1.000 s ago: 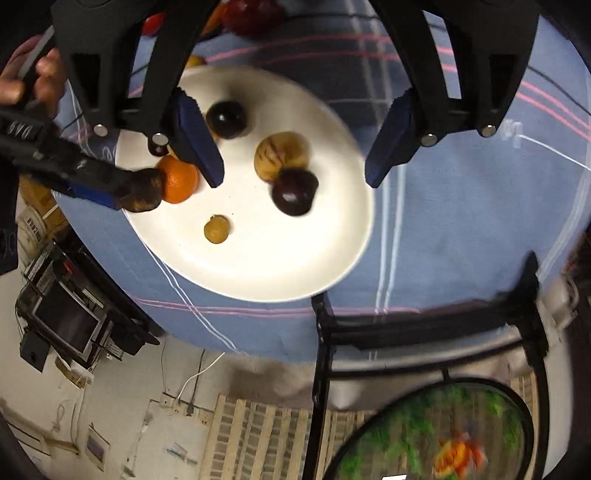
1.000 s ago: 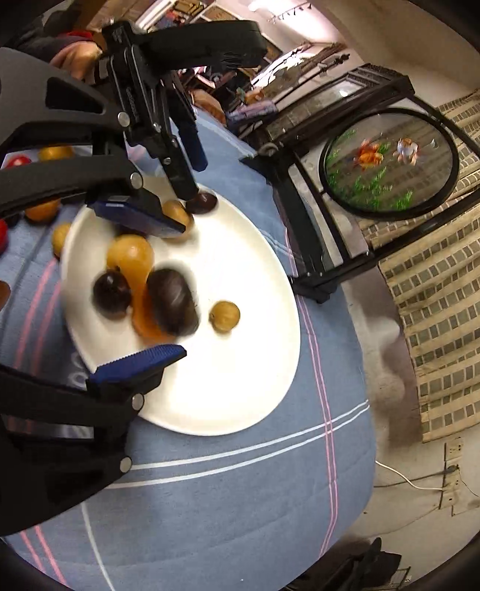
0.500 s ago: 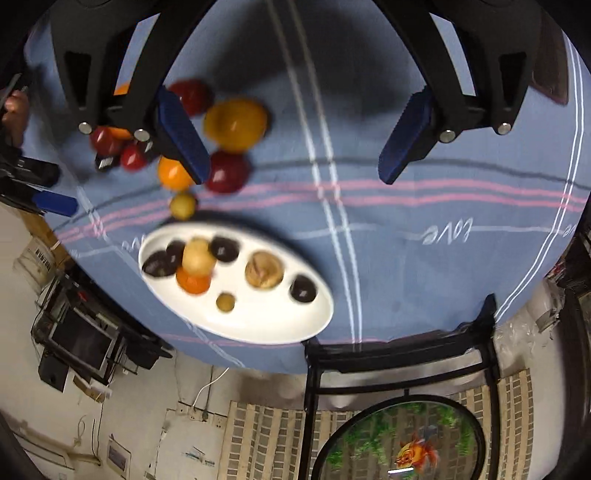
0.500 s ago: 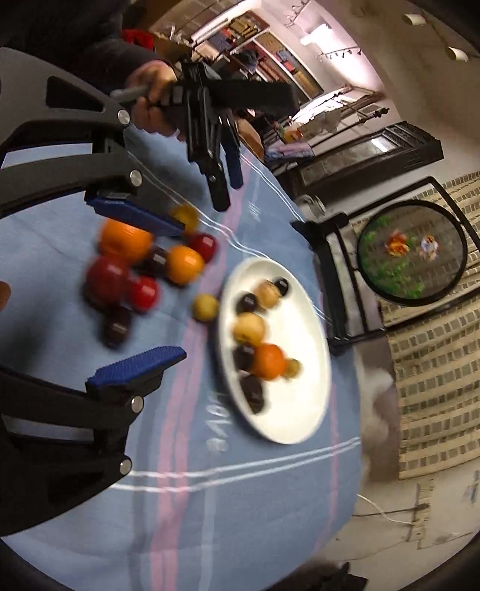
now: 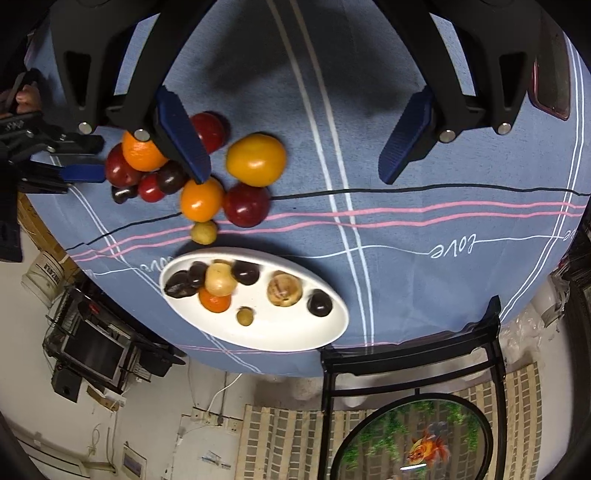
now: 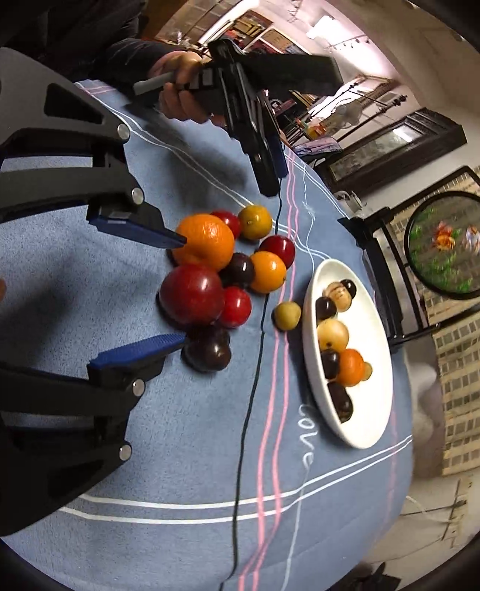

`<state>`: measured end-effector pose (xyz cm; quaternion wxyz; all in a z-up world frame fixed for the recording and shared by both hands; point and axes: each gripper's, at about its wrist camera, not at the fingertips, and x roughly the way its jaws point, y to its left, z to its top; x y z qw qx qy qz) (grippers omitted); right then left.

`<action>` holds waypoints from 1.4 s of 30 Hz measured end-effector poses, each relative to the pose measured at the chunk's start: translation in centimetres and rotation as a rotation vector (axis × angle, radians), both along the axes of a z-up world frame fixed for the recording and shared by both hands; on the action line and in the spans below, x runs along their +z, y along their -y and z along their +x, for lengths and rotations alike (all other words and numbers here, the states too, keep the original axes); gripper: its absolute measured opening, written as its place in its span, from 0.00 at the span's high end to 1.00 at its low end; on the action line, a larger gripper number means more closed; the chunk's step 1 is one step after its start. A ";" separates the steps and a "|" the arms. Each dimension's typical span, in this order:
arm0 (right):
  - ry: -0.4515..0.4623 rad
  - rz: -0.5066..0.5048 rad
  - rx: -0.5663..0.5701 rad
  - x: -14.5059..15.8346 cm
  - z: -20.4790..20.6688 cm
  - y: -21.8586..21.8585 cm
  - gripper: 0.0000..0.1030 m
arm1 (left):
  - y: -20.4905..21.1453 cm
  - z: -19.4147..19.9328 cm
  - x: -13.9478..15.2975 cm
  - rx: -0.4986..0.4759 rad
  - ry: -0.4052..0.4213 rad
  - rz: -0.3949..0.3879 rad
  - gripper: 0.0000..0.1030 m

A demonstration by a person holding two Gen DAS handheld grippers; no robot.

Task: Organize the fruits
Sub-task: 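Grasp the red apple with the right tool while the left tool grasps a mandarin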

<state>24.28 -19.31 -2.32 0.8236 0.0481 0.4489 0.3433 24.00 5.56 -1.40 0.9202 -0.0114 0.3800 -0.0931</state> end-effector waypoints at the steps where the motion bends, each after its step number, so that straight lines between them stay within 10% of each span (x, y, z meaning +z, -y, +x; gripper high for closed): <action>1: -0.004 -0.002 -0.001 -0.1 0.1 0.0 0.52 | 0.2 -0.3 0.2 -0.010 0.008 -0.001 0.09; 31: -0.059 0.025 -0.024 -0.5 1.6 -0.9 0.61 | 1.2 -1.4 0.4 -0.062 0.007 0.008 0.09; 36: -0.033 0.062 -0.056 0.4 1.4 0.3 0.61 | 3.7 -2.6 0.4 -0.201 0.012 -0.006 0.10; 42: -0.031 0.089 -0.079 1.1 1.2 0.9 0.61 | 8.5 -3.2 -0.7 -0.340 -0.026 0.028 0.41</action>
